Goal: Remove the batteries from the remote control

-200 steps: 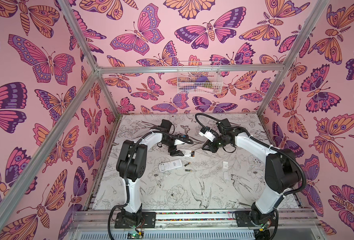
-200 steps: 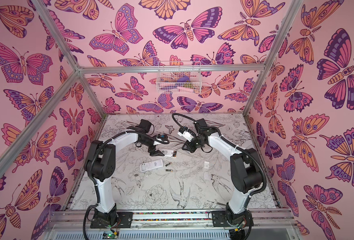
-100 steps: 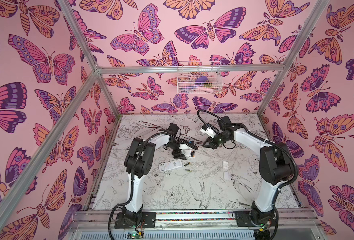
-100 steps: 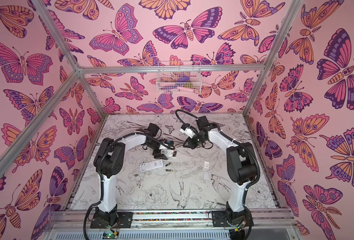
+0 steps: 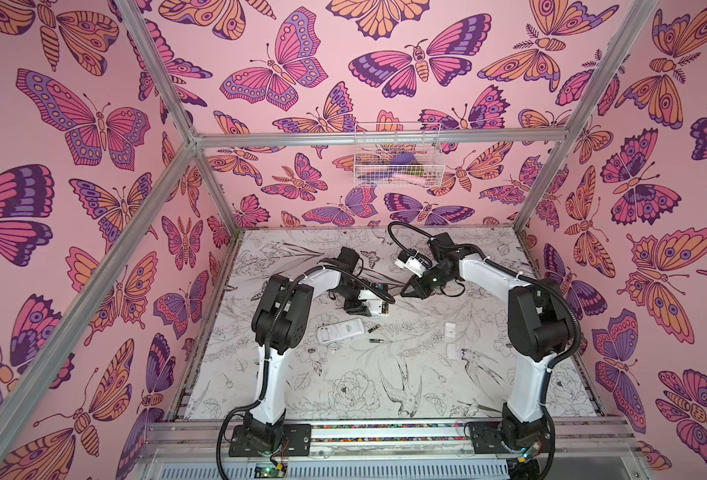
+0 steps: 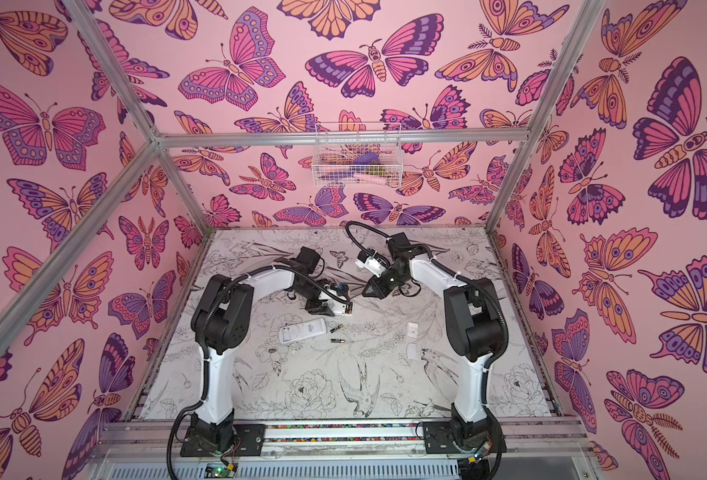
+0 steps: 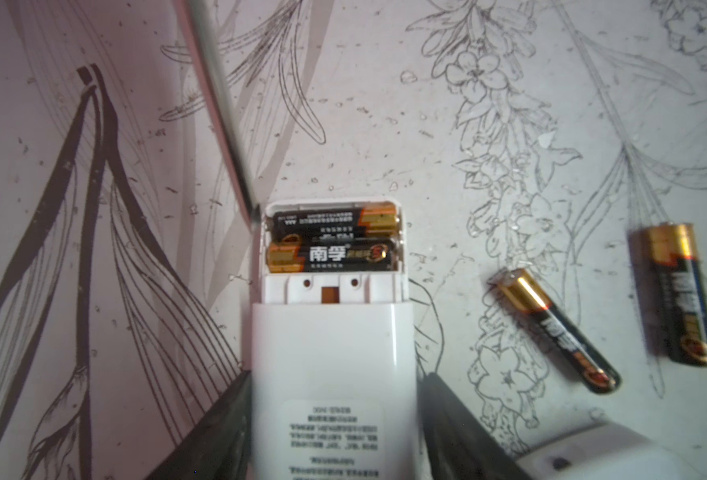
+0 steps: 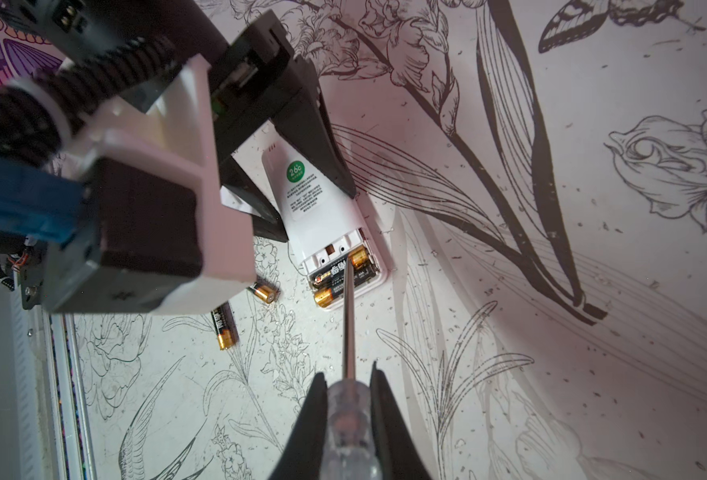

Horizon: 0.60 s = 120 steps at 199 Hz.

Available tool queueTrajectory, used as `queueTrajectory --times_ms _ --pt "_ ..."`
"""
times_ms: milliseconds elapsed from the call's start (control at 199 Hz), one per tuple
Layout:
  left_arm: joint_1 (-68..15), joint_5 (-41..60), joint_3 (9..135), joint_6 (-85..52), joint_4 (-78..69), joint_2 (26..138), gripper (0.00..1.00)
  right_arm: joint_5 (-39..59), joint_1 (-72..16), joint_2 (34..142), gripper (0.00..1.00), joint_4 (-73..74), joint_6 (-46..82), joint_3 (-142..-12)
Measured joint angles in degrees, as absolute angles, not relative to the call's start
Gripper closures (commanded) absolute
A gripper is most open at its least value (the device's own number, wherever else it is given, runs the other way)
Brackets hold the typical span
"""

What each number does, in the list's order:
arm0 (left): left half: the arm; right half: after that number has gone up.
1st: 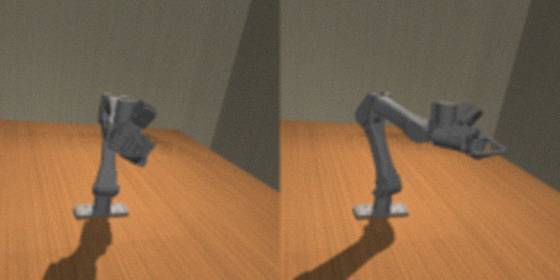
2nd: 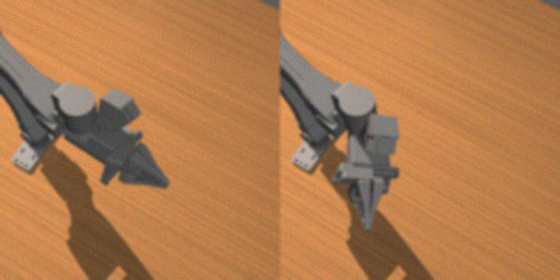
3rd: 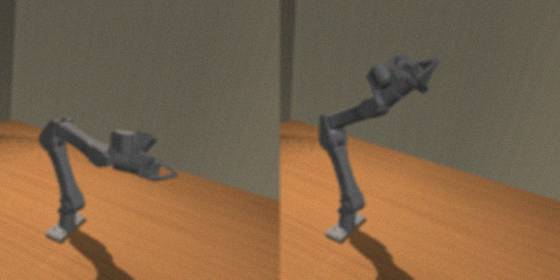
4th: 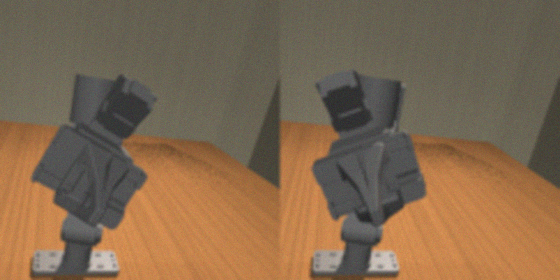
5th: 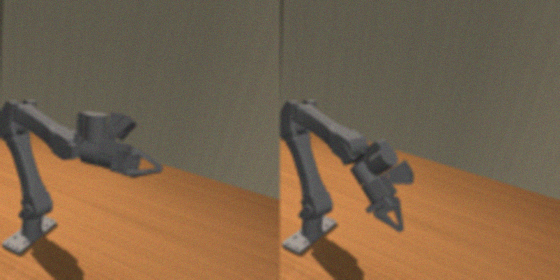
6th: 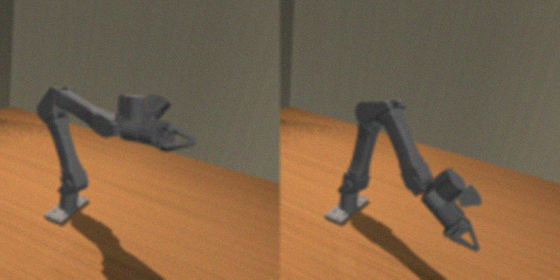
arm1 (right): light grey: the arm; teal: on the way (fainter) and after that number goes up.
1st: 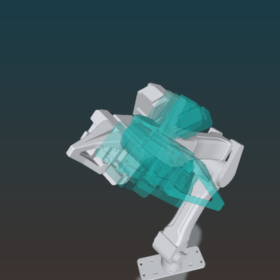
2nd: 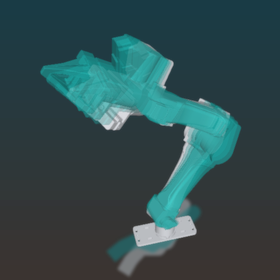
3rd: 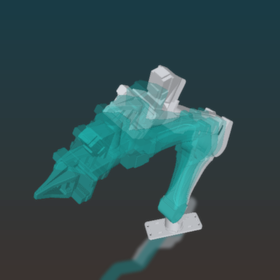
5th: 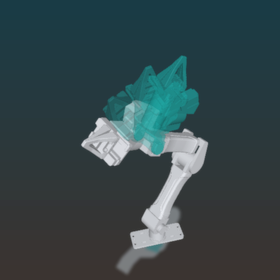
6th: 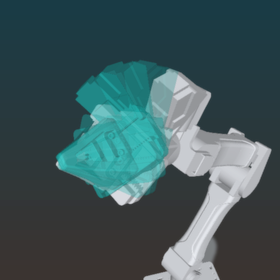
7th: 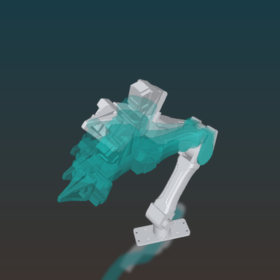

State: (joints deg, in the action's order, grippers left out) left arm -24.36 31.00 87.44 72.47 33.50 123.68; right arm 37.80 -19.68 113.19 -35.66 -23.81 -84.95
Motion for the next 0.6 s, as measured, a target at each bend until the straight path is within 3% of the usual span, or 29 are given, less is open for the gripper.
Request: queueTrajectory --times_ms 166,604 --pt "-24.51 30.81 87.46 72.84 33.45 123.68 0.55 37.76 -20.03 113.97 1.00 -35.83 -24.05 -85.80" --pt "-24.51 30.83 87.46 72.99 33.45 123.68 0.56 35.79 -20.49 115.94 1.00 -36.29 -24.05 -86.74"
